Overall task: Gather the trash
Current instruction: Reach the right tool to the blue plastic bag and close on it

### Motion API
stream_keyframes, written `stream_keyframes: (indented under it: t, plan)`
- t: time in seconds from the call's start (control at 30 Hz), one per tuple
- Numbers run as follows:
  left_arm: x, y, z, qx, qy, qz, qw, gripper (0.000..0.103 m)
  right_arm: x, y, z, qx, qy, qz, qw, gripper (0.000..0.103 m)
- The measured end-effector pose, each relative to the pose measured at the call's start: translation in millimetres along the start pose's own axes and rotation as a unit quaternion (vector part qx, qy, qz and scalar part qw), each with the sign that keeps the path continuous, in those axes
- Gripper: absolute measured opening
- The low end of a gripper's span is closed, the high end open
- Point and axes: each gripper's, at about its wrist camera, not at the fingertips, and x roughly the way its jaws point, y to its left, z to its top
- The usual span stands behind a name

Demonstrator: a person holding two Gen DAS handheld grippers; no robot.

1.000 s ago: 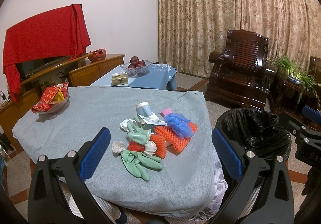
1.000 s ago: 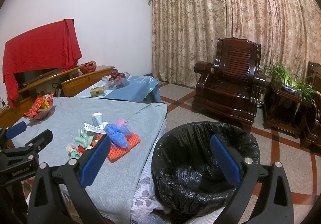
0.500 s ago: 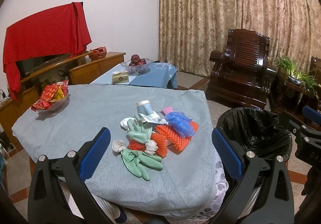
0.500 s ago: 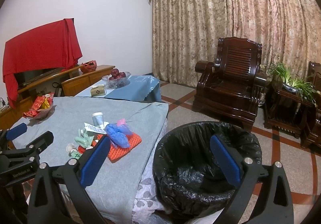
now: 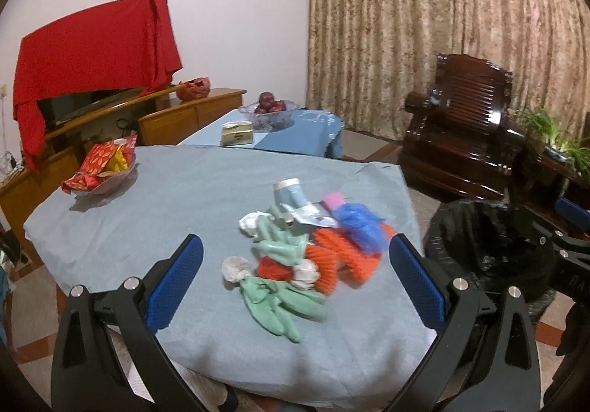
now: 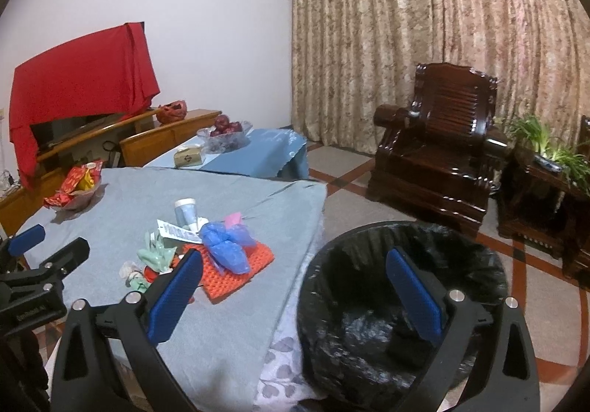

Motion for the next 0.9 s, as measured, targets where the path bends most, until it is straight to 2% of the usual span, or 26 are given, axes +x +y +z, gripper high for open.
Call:
stream_keyframes:
  t: [0.27,0.5,0.63,0.8,0.9]
  plan:
    - [43.1,27.9,-8.1,0.01,0.007,0.022,0.9997,0.098,66.1,27.1,-0.8,-0.026,0.029,0.025,0.999,0.097]
    - [93.2,43.3,-7.4,0.0,0.034,0.036,0.9988,0.097,132.1,46.0,-2.5,-0.038,0.068,0.049,0.996,0.087]
    - [119.1,49.6,-10.6,-0.004,0.053,0.034,0.998,0.082,165.9,58.8,-8.3,-0.047,0.097,0.064,0.992,0.083]
    - [136.4,54.4,-9.7,-0.01,0.064,0.027,0.9976,0.081,190.7,69.2,-12.0,-0.053,0.116,0.075,0.989,0.082]
    - [142.3,53.5,-6.1,-0.01,0.066,0.021,0.9976,0.081,204.7,71.3,-13.0,-0.06,0.131,0.083,0.986,0.073]
